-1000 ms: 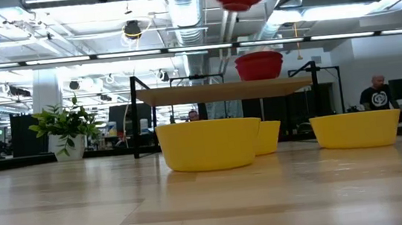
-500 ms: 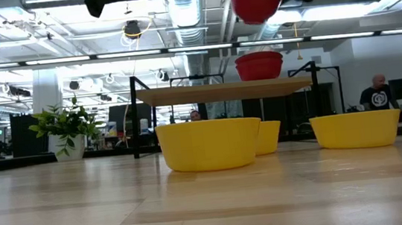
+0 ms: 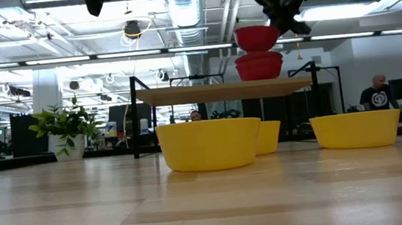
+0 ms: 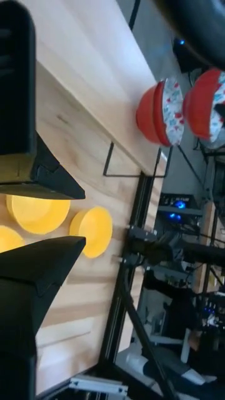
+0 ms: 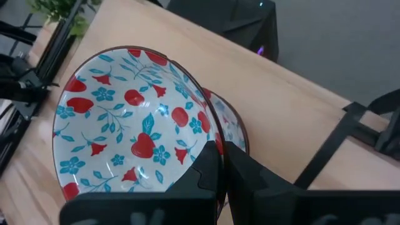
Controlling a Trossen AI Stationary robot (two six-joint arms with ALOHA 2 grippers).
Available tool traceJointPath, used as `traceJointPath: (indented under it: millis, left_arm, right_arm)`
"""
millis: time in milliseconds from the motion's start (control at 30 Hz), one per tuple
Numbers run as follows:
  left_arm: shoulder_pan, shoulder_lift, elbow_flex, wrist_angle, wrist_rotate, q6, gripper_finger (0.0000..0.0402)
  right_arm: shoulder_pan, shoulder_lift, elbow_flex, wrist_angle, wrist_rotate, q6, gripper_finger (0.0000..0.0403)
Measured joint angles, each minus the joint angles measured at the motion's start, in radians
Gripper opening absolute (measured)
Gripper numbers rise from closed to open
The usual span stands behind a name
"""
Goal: Pick & Place Mini bowls
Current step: Stack the white patterned bowl on top of the stacked white patterned bowls on the shelf
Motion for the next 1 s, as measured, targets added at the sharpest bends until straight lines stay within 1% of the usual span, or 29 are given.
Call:
traceJointPath:
  millis: [200,433,633,833,1000]
  left_arm:
    - [0.03,0.0,0.0,0.0,0.0,0.047,0.0104]
    - [0.037,0.0,0.0,0.0,0.0,0.049,0.0104]
    - [0.037,0.0,0.0,0.0,0.001,0.025,0.0104]
    - [0.037,0.001,0.001,0.0,0.001,0.024,0.0104]
    - [0.037,0.001,0.001,0.0,0.001,0.024,0.0104]
  right_arm:
    - [0.001,0.044,0.0,0.0,-0.008,-0.01,0.0001]
    - [0.002,0.081,0.0,-0.03,-0.007,-0.026,0.0001]
    - [0.003,0.082,0.0,-0.055,0.001,-0.033,0.0001]
    - [0.015,0.082,0.0,-0.074,0.051,-0.033,0.0005]
    - [0.032,0.082,0.0,-0.074,0.074,-0.033,0.0009]
